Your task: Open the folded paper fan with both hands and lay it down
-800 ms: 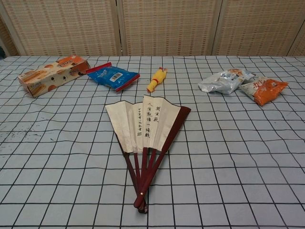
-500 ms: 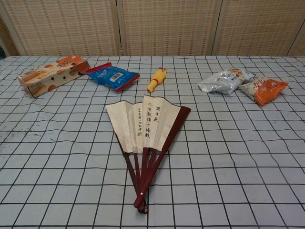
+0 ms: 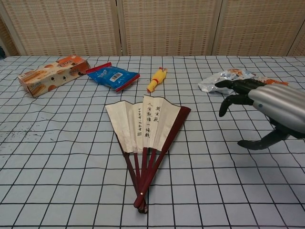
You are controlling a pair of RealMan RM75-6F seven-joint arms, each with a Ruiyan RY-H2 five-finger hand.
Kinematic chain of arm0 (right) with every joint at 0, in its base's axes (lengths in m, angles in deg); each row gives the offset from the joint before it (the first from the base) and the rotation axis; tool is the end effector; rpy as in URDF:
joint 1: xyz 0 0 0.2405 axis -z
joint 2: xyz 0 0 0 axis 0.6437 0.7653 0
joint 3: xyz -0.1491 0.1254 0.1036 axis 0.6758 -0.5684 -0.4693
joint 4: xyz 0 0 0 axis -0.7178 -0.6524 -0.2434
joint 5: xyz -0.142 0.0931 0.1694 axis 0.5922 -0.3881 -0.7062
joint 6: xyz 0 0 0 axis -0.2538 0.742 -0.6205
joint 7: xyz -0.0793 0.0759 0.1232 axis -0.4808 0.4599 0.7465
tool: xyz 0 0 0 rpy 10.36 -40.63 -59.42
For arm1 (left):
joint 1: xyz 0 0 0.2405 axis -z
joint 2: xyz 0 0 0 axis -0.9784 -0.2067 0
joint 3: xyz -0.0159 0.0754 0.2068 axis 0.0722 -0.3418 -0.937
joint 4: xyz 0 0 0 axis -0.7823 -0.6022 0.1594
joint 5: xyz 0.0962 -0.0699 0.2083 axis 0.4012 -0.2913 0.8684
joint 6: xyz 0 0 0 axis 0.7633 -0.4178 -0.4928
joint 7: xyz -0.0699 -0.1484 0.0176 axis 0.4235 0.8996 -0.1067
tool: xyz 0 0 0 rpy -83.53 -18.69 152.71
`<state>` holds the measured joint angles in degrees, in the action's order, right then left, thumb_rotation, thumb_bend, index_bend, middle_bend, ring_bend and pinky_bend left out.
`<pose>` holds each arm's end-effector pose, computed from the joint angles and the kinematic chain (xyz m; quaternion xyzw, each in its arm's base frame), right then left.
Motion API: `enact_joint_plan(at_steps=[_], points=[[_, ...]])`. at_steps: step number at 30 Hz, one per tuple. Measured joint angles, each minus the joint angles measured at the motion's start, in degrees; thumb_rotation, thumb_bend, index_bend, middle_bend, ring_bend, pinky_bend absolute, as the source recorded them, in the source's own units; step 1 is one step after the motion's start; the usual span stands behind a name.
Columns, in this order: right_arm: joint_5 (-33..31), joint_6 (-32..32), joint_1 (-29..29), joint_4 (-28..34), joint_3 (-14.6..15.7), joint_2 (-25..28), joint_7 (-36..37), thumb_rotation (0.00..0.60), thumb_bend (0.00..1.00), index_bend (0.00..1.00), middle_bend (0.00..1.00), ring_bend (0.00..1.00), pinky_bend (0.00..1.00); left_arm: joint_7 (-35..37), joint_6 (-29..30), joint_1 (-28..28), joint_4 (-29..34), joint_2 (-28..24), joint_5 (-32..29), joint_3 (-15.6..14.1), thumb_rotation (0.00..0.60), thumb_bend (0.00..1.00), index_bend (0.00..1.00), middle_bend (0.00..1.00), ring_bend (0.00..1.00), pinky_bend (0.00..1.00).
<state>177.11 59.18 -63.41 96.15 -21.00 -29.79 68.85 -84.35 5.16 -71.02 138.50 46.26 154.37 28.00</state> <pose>-0.1666 -0.2646 -0.0542 0.7561 -0.2951 0.4203 0.4057 -0.2742 0.2032 0.0929 -0.6394 -0.3565 -0.3810 0.5647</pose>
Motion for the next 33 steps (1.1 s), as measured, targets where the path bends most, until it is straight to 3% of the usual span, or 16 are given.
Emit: enact_joint_plan(at_steps=[6,13,30,33], points=[[1.6,0.5,-5.2,-15.4,-1.2,-13.8,2.8,0.6,0.14,0.43,0.0,0.0,0.0,0.0,0.1,-0.5,-0.3,-0.3,-1.6,0.4,0.6,0.45,0.0,0.0,0.0,0.13],[1.6,-0.1,-11.0,-28.2,-2.3,-24.8,5.1,0.6,0.14,0.46,0.0,0.0,0.0,0.3,-0.2,-0.6,-0.7,-0.5,-2.4,0.5,0.6,0.45,0.0,0.0,0.0,0.13],[-0.4,-1.2,-16.1,-42.5,-1.2,-33.2,8.3,0.6,0.14,0.48,0.0,0.0,0.0,0.3,-1.0,-0.4,-1.4,-0.6,-4.0,1.1,0.6,0.45,0.0,0.0,0.0,0.13],[-0.8,-1.3,-16.7,-44.4,-1.2,-34.3,9.6,0.6,0.14,0.52,0.0,0.0,0.0,0.2,-1.1,-0.4,-1.5,-0.5,-4.1,1.1,0.6,0.45,0.0,0.0,0.0,0.13]])
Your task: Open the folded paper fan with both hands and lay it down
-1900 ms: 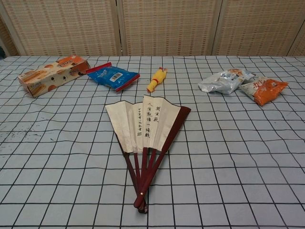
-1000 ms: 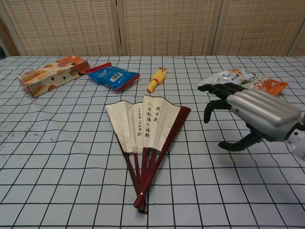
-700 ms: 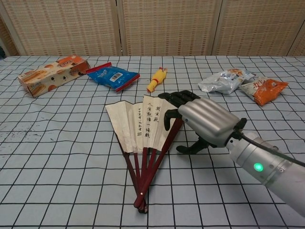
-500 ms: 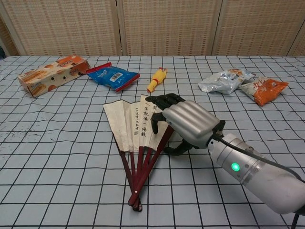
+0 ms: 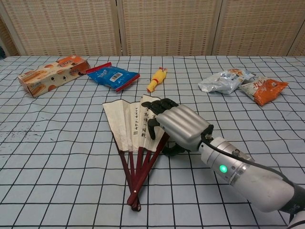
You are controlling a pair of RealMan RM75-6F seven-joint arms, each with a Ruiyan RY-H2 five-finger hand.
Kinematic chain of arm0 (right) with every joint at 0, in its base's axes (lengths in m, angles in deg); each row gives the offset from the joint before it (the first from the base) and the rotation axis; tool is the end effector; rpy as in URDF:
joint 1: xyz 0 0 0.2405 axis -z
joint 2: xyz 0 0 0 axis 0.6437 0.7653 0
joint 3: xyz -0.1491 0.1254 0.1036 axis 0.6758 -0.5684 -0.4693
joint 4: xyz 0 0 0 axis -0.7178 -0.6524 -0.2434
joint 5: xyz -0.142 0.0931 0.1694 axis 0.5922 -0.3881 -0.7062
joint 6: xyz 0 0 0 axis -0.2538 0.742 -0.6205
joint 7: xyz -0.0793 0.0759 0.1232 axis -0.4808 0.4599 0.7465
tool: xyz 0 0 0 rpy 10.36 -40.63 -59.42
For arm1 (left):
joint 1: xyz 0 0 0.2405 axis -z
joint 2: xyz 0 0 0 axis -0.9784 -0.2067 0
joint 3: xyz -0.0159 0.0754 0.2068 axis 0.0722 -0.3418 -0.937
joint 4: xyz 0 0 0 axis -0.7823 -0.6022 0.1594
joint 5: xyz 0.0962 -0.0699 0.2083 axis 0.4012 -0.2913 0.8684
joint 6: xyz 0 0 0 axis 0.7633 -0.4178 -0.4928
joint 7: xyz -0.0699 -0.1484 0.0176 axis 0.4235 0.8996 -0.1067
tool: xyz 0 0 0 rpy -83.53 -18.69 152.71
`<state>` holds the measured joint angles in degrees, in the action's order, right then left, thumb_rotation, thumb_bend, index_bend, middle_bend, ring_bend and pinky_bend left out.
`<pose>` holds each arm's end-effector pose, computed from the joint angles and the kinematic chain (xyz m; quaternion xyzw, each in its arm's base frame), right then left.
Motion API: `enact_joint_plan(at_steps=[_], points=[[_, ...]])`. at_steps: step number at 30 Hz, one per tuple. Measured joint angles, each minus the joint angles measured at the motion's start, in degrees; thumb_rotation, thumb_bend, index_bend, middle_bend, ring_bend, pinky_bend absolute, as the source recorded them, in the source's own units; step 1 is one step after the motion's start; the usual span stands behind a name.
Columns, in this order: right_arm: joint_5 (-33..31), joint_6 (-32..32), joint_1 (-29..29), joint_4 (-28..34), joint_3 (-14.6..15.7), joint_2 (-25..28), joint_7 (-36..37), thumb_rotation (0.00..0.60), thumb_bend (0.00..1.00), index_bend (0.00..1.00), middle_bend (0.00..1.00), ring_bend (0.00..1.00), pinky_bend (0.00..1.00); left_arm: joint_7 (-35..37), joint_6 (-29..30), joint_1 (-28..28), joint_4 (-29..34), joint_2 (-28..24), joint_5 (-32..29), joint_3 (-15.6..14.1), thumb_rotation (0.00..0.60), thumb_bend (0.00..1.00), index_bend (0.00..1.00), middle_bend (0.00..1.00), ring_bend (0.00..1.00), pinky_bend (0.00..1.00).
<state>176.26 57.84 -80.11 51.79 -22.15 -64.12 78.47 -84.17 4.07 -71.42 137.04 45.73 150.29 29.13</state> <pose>-0.1064 -0.3097 -0.1693 0.7805 -0.2388 0.4393 0.3753 -0.2929 0.2075 0.1031 -0.6218 -0.3663 -0.3576 0.5927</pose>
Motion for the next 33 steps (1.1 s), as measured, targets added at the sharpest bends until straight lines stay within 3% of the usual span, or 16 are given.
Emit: enact_joint_plan(at_steps=[4,8,13,17,20,25,33], points=[[-0.4,0.5,-0.7,-2.1,0.1,-1.4,2.3,0.6,0.24,0.59,0.01,0.0,0.0,0.0,0.0,0.0,-0.1,0.1,-0.2,0.1,0.6,0.45,0.0,0.0,0.0,0.13],[-0.2,2.8,-1.1,-2.9,0.3,-1.8,4.2,0.6,0.42,0.68,0.07,0.0,0.0,0.0,0.2,0.0,0.0,0.1,-0.1,0.2,0.6,0.45,0.0,0.0,0.0,0.13],[0.8,7.7,-1.5,-1.0,0.5,-0.1,5.0,0.6,0.51,0.72,0.1,0.0,0.0,0.2,0.0,0.1,0.1,0.1,0.3,-0.1,0.6,0.47,0.0,0.0,0.0,0.13],[1.3,8.8,-1.7,4.6,0.5,3.3,3.4,0.6,0.55,0.72,0.1,0.0,0.0,1.1,-0.6,0.4,0.2,-0.1,0.8,-0.3,0.6,0.52,0.0,0.0,0.0,0.13],[1.4,9.1,-1.9,11.7,0.3,6.9,0.9,0.6,0.57,0.72,0.1,0.0,0.0,3.1,-1.4,0.8,-0.1,0.0,1.2,-0.5,0.6,0.54,0.05,0.0,0.0,0.13],[-0.3,7.2,-2.1,28.6,-1.2,14.0,-3.9,0.6,0.58,0.72,0.1,0.0,0.0,9.6,-3.7,2.1,-2.9,1.6,2.0,-0.9,0.6,0.54,0.16,0.0,0.0,0.11],[-11.6,-0.1,-3.4,56.8,-8.0,24.7,-15.7,0.6,0.58,0.73,0.1,0.0,0.0,27.2,-5.8,4.9,-8.0,6.9,6.9,-2.6,0.6,0.48,0.09,0.0,0.0,0.07]])
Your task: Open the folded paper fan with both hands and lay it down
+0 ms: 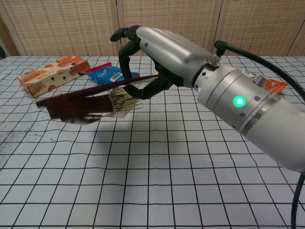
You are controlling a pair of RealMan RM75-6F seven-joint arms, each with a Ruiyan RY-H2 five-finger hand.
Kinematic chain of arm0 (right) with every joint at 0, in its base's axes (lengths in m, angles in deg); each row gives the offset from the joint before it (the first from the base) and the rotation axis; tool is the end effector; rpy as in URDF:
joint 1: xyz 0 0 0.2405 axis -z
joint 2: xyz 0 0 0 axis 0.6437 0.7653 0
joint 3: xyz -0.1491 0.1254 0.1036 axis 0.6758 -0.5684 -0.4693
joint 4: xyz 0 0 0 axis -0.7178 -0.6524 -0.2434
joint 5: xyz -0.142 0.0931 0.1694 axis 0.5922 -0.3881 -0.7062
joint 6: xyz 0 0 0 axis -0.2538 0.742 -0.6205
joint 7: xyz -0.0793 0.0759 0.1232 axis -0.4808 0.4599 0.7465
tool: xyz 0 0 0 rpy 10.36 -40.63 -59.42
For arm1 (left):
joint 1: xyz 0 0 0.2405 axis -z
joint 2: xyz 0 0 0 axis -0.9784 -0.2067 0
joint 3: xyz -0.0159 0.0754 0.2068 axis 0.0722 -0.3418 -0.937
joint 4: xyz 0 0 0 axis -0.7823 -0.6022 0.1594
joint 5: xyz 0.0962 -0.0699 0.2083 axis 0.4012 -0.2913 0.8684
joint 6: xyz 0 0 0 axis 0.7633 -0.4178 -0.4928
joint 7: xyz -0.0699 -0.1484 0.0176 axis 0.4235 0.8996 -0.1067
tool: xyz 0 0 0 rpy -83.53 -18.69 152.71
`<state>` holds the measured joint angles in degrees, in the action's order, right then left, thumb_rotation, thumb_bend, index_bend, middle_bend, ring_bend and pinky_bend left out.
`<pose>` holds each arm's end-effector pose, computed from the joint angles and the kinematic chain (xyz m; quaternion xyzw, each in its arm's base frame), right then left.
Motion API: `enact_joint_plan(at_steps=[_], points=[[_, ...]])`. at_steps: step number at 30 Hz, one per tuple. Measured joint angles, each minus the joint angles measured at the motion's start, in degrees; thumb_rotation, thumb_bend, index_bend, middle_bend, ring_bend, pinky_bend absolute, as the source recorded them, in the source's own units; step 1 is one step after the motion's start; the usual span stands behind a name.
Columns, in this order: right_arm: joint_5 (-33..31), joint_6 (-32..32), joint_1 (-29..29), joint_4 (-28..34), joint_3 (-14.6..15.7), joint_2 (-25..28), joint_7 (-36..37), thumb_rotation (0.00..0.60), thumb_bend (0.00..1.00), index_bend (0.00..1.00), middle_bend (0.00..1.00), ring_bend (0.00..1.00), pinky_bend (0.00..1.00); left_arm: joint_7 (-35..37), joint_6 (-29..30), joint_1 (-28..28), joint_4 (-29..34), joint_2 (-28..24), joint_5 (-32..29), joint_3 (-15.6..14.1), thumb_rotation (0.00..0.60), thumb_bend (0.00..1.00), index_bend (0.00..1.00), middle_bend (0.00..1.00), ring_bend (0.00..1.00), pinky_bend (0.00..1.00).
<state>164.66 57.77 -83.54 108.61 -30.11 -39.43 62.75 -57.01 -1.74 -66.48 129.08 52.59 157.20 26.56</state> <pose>0.0228 -0.2814 -0.0628 0.7110 -0.3040 0.5648 0.2882 -0.2821 0.2194 0.0505 -0.6047 -0.4947 -0.4605 0.4214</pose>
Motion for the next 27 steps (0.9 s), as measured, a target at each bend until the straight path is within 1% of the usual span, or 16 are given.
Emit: enact_joint_plan(at_steps=[3,6,8,12,15,19,23,27], points=[[-6.8,-2.3,-0.9,5.2,-3.0,1.9,-3.8,0.6,0.58,0.73,0.1,0.0,0.0,7.5,-0.2,1.5,-1.9,2.4,2.6,-0.8,0.6,0.47,0.04,0.0,0.0,0.06],[-13.0,-3.8,-2.2,8.9,-5.8,2.6,-6.9,0.6,0.58,0.73,0.1,0.0,0.0,13.3,-1.0,3.6,-2.9,4.9,4.4,-1.4,0.6,0.47,0.0,0.0,0.0,0.05],[-16.1,-4.2,-3.1,10.0,-7.1,2.5,-8.5,0.6,0.58,0.73,0.1,0.0,0.0,14.9,-1.4,4.7,-3.1,6.7,4.7,-1.2,0.6,0.47,0.0,0.0,0.0,0.05],[-22.0,-4.4,-5.5,10.6,-9.1,0.8,-11.0,0.6,0.58,0.73,0.1,0.0,0.0,15.2,-1.4,6.6,-3.9,11.0,3.3,1.3,0.6,0.46,0.0,0.0,0.0,0.04],[-25.0,-4.1,-7.2,10.2,-10.1,-1.1,-12.1,0.6,0.58,0.73,0.1,0.0,0.0,15.3,0.0,7.2,-3.9,13.6,2.6,3.0,0.6,0.46,0.0,0.0,0.0,0.04],[-27.3,-3.5,-9.2,9.2,-10.9,-3.0,-12.9,0.6,0.58,0.73,0.1,0.0,0.0,14.0,1.4,7.6,-4.3,17.4,1.3,4.4,0.6,0.44,0.0,0.0,0.0,0.04],[-27.7,-2.1,-10.5,7.9,-11.0,-4.3,-14.0,0.6,0.58,0.73,0.1,0.0,0.0,16.2,0.9,8.0,-3.1,18.5,0.3,4.4,0.6,0.44,0.0,0.0,0.0,0.04],[-28.5,-1.1,-11.5,7.1,-11.1,-5.7,-13.9,0.6,0.58,0.73,0.1,0.0,0.0,16.2,0.2,8.7,-1.4,18.6,0.2,4.0,0.6,0.44,0.05,0.0,0.0,0.04]])
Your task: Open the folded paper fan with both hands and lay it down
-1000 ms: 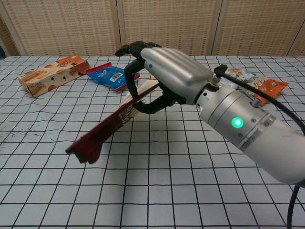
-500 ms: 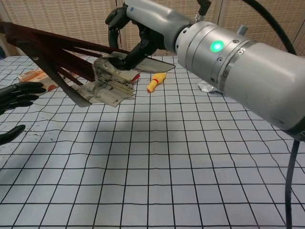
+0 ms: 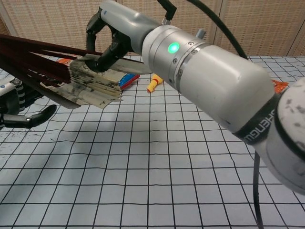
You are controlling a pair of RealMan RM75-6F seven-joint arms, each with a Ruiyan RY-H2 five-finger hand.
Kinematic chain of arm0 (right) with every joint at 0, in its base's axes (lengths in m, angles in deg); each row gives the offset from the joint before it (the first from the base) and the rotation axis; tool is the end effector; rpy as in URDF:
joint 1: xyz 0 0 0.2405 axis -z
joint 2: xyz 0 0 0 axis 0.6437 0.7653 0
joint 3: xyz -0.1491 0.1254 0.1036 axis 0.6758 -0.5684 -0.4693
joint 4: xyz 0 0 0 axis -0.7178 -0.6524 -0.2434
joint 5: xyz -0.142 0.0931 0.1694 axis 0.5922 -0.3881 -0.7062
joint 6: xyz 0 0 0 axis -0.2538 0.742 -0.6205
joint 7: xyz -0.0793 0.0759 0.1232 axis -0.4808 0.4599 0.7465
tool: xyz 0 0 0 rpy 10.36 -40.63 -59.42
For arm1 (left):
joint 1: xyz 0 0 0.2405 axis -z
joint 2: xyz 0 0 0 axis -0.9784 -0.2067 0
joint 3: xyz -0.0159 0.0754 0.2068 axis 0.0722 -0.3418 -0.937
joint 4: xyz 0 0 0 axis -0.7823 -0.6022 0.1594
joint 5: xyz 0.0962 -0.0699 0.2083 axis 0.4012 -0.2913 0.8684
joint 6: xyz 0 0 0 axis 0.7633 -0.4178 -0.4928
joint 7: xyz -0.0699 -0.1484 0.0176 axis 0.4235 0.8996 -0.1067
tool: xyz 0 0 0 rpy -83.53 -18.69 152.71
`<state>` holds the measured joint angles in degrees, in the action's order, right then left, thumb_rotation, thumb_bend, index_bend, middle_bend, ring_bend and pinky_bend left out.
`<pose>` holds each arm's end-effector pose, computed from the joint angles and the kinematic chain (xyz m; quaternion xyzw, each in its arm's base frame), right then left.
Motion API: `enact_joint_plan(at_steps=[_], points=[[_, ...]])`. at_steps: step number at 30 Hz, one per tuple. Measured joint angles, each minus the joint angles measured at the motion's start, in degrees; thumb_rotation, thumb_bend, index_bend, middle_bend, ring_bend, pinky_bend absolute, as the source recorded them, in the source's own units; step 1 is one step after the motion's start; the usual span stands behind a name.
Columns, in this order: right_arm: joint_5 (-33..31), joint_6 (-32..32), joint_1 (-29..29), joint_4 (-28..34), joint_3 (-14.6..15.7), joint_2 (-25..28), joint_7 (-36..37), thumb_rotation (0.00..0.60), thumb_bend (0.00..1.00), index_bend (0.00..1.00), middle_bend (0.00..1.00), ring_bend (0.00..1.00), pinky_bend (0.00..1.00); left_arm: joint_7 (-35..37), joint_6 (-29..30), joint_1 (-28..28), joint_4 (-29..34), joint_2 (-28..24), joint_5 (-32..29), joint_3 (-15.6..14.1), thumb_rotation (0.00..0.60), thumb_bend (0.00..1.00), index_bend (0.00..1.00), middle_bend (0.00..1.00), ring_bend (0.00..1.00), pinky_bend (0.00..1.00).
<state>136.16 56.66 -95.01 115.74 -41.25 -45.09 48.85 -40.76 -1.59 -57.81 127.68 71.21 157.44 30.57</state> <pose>0.0975 -0.2901 -0.0632 0.6748 -0.4194 0.5389 0.2800 -0.1726 0.2524 -0.0292 -0.4908 -0.5811 -0.6134 0.2127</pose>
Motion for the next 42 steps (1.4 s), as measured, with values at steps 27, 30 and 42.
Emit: enact_joint_plan(at_steps=[27,30,42], points=[[2.4,2.6,2.2,5.1,1.8,6.6,3.6,0.6,0.58,0.73,0.1,0.0,0.0,-7.3,5.6,-1.3,-2.6,8.5,-8.7,7.0,0.6,0.65,0.82,0.28,0.08,0.12],[4.0,2.8,3.5,6.7,2.8,9.4,4.3,0.6,0.58,0.73,0.1,0.0,0.0,-9.0,6.9,-1.2,-5.2,8.7,-8.0,7.6,0.6,0.65,0.82,0.29,0.09,0.12],[13.2,3.9,8.5,11.4,8.9,18.3,6.6,0.6,0.58,0.73,0.1,0.0,0.0,-13.3,9.3,-1.2,-14.0,8.3,-7.2,8.2,0.6,0.61,0.75,0.28,0.1,0.12]])
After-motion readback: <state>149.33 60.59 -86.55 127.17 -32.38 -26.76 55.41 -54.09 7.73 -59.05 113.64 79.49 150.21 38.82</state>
